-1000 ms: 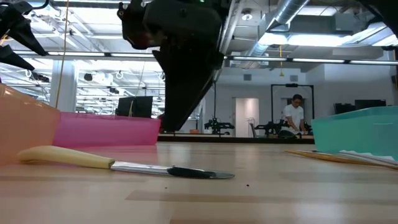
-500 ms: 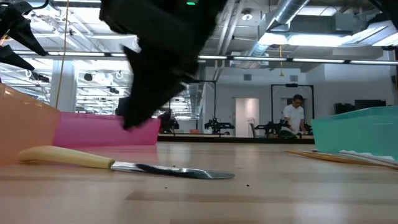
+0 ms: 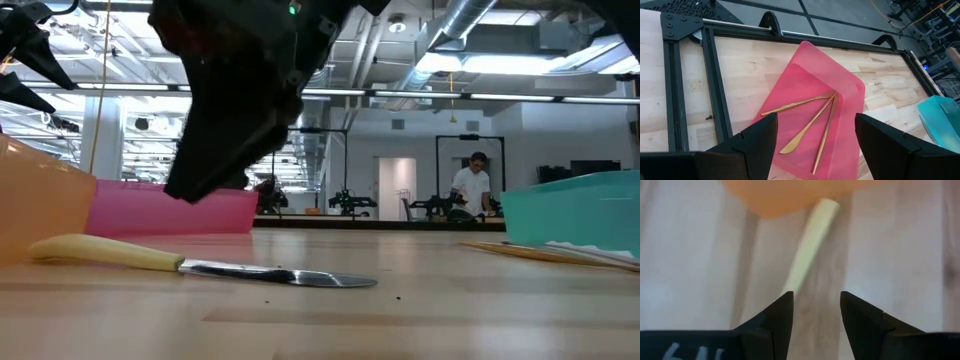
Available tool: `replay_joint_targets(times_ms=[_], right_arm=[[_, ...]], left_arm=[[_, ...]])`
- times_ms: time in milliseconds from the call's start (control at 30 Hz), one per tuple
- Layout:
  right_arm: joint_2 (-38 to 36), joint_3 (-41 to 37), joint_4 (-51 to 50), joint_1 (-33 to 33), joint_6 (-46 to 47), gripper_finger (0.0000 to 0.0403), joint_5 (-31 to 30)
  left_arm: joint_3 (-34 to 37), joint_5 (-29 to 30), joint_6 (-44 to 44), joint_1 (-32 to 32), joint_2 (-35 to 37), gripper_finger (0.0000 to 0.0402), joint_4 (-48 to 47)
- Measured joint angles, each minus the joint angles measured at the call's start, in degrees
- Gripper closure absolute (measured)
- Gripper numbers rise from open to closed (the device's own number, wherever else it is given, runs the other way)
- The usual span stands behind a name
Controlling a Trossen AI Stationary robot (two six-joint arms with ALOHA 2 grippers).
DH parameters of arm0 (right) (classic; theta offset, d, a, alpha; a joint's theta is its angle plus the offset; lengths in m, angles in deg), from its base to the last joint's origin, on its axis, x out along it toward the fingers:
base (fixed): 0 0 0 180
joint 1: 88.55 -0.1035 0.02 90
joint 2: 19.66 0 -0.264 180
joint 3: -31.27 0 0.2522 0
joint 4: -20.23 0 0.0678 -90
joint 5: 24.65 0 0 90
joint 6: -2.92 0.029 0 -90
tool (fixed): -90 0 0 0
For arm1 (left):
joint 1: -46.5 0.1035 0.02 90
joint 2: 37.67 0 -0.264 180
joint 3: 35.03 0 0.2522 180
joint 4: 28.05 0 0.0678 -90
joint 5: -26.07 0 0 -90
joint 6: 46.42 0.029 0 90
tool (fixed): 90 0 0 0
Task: Sort silverware by color (type)
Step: Put the yellow knife into the green bin
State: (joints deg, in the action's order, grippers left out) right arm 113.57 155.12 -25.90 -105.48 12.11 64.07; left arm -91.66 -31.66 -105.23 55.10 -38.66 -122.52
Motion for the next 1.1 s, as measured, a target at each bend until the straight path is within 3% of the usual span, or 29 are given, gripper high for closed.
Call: replay_joint_targets(times_ms=[200,400,633,767,1100], right_arm=[[0.0,-0.01,2.9,-1.33,-0.47,0.0218,-0.01],[0.0,0.0,7.91,-1.85,1.75,0.0218,-7.32],[0.02,-6.78,25.11,-1.96,5.65,0.0218,-8.29],[0.2,-10.34,24.9,-2.71,10.12,0.0218,-10.56],[0.2,-10.78,26.0,-4.11,8.5,0.0218,-18.49]], left_arm=[[0.0,0.0,0.0,0.01,0.0,0.0155,-0.02],[0.0,-0.02,-0.02,0.0,0.0,0.0155,0.0],[0.0,0.0,-0.04,0.0,0.0,0.0155,0.0],[0.0,0.0,-0.07,0.0,0.0,0.0155,0.0],[0.0,-0.01,-0.09,-0.01,0.0,0.0155,-0.01]])
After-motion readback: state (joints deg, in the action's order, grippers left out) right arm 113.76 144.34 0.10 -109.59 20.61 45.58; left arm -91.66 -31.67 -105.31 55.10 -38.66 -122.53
